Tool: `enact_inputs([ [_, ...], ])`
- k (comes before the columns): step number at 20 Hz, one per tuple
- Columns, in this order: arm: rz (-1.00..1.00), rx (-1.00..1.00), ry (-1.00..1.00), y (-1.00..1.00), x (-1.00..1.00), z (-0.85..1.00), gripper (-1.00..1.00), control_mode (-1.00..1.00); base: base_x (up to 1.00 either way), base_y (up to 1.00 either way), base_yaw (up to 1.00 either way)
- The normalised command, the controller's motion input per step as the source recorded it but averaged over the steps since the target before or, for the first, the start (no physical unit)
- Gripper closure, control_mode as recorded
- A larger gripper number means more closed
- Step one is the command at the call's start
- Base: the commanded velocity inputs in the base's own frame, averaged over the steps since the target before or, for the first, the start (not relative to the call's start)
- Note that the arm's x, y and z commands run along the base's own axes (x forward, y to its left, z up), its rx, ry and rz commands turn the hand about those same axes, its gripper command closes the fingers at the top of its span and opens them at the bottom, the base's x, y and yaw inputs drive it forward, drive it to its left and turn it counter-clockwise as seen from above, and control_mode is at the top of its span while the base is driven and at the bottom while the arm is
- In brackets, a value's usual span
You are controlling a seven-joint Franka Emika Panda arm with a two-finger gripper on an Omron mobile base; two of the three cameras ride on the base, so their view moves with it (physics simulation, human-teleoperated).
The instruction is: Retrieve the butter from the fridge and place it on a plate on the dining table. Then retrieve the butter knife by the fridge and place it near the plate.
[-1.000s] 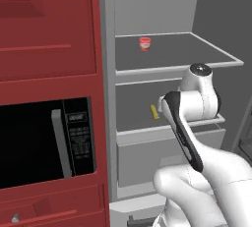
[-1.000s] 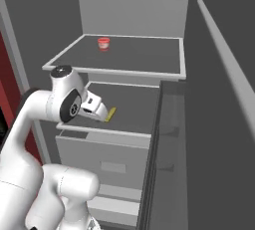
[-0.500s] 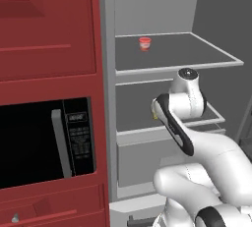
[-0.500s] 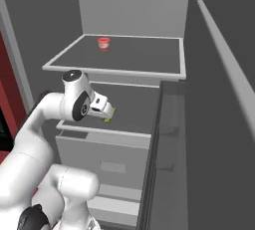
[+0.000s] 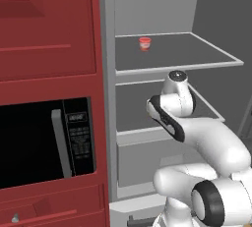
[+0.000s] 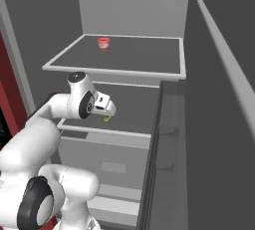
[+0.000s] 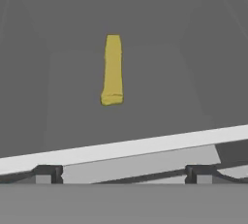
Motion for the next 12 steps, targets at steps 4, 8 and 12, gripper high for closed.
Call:
enact_inputs([
  [4, 0.00, 0.00, 0.00, -0.02, 0.62, -0.31, -1.00, -1.00, 0.00, 0.00, 0.00],
  [8, 0.00, 0.01, 0.04, 0.00, 0.57, -0.16, -1.00, -1.00, 0.00, 0.00, 0.00],
  [12, 0.00, 0.00, 0.02, 0.00, 0.38, -0.18, -1.00, -1.00, 0.00, 0.00, 0.00],
])
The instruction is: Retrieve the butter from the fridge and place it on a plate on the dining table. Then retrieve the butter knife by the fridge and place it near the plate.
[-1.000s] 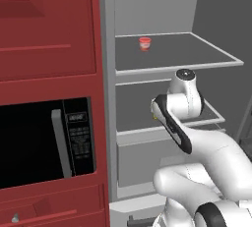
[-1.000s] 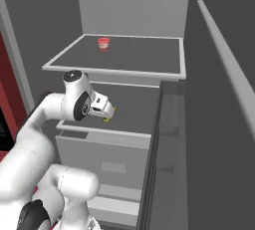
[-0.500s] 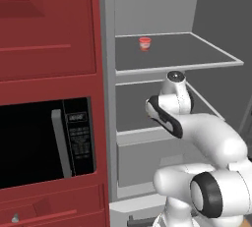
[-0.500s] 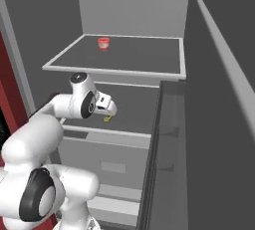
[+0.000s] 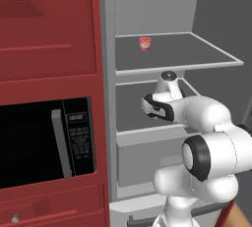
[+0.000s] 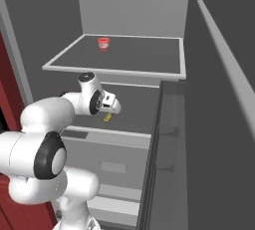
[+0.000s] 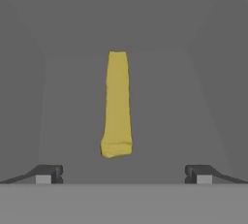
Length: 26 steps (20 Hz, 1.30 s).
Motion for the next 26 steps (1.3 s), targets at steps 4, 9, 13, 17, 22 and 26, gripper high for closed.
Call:
enact_inputs([
  [4, 0.00, 0.00, 0.03, 0.00, 0.32, -0.28, -1.00, -1.00, 0.00, 0.00, 0.00],
  [9, 0.00, 0.00, 0.06, -0.01, 0.41, -0.36, -1.00, -1.00, 0.00, 0.00, 0.00],
  [13, 0.00, 0.00, 0.07, -0.01, 0.35, -0.24, -1.00, -1.00, 0.00, 0.00, 0.00],
  [17, 0.00, 0.00, 0.03, -0.07, 0.33, -0.16, -1.00, -1.00, 0.00, 0.00, 0.00],
  [22, 0.00, 0.01, 0.02, -0.09, 0.12, -0.42, -1.00, -1.00, 0.00, 0.00, 0.00],
  [26, 0.00, 0.01, 0.00, 0.00, 0.09, -0.43, -1.00, -1.00, 0.00, 0.00, 0.00],
])
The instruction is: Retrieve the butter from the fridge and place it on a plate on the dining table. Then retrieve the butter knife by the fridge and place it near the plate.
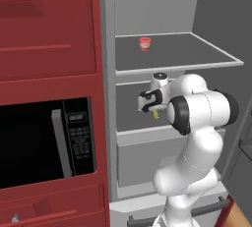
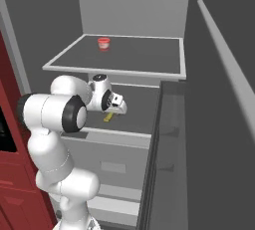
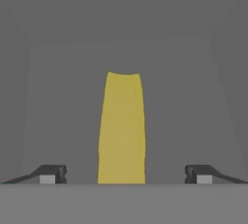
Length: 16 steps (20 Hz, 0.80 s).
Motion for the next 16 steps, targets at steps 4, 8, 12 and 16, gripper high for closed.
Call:
enact_inputs([
  [4, 0.00, 0.03, 0.00, 0.00, 0.00, -0.35, 1.00, -1.00, 0.00, 0.00, 0.00],
  [8, 0.00, 0.03, 0.02, 0.06, 0.00, -0.24, 1.00, -1.00, 0.00, 0.00, 0.00],
  [12, 0.00, -0.04, 0.00, -0.14, 0.00, -0.41, 1.00, -1.00, 0.00, 0.00, 0.00],
  [16, 0.03, 0.00, -0.01, -0.42, 0.00, -0.30, 1.00, -1.00, 0.00, 0.00, 0.00],
])
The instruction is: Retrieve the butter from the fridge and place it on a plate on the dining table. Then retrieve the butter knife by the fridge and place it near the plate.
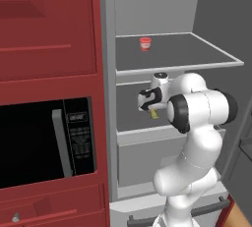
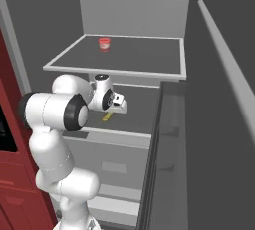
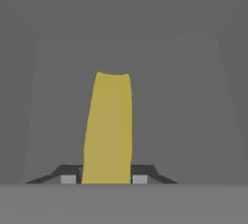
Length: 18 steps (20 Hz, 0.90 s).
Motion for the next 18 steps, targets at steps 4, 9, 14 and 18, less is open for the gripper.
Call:
enact_inputs([
  [4, 0.01, 0.07, 0.00, -0.13, -0.06, 0.06, 1.00, -1.00, 0.00, 0.00, 0.00],
  [9, -0.04, 0.08, 0.00, -0.04, -0.15, 0.14, 1.00, -1.00, 0.00, 0.00, 0.00],
  [14, 0.00, -0.01, -0.01, 0.06, -0.35, 0.03, 1.00, -1.00, 0.00, 0.00, 0.00],
  [18, 0.00, 0.00, -0.09, 0.04, -0.93, 0.06, 1.00, -1.00, 0.00, 0.00, 0.00],
])
